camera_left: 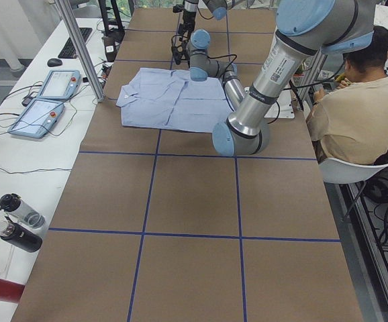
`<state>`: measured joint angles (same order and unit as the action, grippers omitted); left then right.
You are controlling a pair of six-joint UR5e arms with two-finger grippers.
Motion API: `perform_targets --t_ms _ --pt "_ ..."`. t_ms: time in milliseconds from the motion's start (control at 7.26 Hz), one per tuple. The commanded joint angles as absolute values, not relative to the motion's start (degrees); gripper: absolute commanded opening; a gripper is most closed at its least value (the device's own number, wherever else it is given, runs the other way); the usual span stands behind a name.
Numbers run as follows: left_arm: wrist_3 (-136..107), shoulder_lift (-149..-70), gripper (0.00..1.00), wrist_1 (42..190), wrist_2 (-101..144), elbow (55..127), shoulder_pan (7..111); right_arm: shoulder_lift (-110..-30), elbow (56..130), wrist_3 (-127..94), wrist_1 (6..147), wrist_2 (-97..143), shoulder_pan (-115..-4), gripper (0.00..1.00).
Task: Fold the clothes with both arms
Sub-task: 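Release the sleeve on the shirt while right gripper moves to the hem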
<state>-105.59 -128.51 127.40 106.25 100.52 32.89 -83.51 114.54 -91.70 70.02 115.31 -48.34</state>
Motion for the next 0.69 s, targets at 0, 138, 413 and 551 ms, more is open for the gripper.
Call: perform_targets --t_ms 0,138,413,551 --pt "-99.3 -122.5 0.95 115.1 106.1 112.5 33.8 -89.9 123.2 -104.6 70.1 101.0 -32.3 0.97" --pt "-98.4 -120.9 0.95 114.4 105.8 114.9 34.1 -92.0 125.0 -113.5 70.1 92.1 -22.7 0.92" --pt "-98.3 -120.7 0.95 114.2 105.5 115.8 35.5 -93.9 125.0 -122.8 70.3 85.4 -13.9 0.83" --pt "-98.3 -120.6 0.95 114.1 102.9 115.8 34.9 -95.3 125.0 -125.6 70.1 84.7 -11.9 0.78"
